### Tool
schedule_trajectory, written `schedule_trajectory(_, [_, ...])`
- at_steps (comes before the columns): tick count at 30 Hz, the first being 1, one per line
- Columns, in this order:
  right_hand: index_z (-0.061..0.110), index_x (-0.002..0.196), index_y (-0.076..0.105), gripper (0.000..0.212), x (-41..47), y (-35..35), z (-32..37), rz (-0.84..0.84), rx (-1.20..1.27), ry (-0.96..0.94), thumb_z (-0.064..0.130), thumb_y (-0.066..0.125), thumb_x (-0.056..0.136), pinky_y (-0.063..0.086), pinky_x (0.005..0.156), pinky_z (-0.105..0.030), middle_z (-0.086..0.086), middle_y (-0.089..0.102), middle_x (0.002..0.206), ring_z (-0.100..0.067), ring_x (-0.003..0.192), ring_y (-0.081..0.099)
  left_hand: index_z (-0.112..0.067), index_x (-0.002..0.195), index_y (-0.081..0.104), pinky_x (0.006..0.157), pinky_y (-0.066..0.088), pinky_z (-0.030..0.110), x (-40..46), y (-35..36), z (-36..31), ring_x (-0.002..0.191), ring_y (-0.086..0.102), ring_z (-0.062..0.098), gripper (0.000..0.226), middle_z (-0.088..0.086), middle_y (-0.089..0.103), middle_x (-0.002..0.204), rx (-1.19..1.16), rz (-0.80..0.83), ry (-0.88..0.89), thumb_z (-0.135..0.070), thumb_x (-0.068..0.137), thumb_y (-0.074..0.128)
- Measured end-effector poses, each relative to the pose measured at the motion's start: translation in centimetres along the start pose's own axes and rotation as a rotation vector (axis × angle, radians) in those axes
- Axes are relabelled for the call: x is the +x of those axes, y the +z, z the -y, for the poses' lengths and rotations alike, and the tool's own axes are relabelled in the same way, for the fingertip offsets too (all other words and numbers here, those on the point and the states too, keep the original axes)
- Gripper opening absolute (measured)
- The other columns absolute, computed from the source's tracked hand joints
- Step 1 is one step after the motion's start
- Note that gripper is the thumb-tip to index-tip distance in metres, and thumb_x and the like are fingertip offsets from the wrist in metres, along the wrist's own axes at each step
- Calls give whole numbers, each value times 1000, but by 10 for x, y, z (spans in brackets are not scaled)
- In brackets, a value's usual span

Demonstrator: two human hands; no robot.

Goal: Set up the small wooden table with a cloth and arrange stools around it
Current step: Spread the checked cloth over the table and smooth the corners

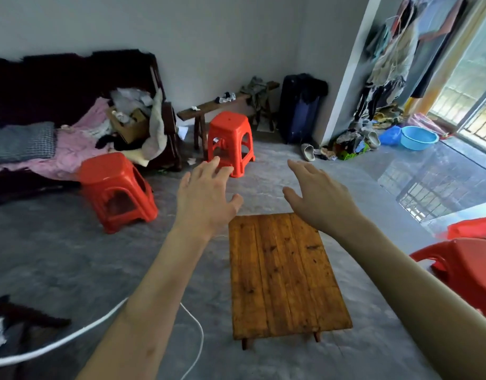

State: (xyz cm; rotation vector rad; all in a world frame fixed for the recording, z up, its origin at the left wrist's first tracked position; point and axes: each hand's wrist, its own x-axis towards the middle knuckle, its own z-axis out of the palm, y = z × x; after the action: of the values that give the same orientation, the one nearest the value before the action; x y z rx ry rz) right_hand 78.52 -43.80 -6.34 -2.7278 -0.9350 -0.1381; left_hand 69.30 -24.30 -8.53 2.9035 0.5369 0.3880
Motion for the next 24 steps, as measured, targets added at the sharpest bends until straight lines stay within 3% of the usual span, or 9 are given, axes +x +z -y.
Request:
schedule_trajectory(8, [23, 141, 36, 50, -8, 23, 108, 28, 35, -92, 39, 46, 95, 46, 81, -42, -2, 48, 139, -25, 120, 51, -29, 148, 37, 109, 32, 40, -62, -42, 87, 142, 28, 22, 65, -3, 24, 160, -82, 49, -148, -47, 88, 57])
schedule_trajectory(17, [19, 145, 35, 55, -25, 55, 248, 94, 34, -267, 38, 47, 94, 48, 89, -45, -4, 46, 142, -28, 123, 49, -28, 143, 42, 102, 38, 43, -150, -77, 206, 134, 38, 26, 63, 0, 32, 155, -39, -25, -319, -48, 86, 58])
schedule_trajectory(24, [18, 142, 38, 53, -46, 91, 351, 176, 0, -438, 39, 47, 94, 44, 86, -42, -7, 48, 138, -30, 122, 48, -28, 142, 44, 102, 37, 42, -232, -95, 284, 135, 37, 27, 61, 1, 32, 156, 4, -44, -479, -47, 85, 58])
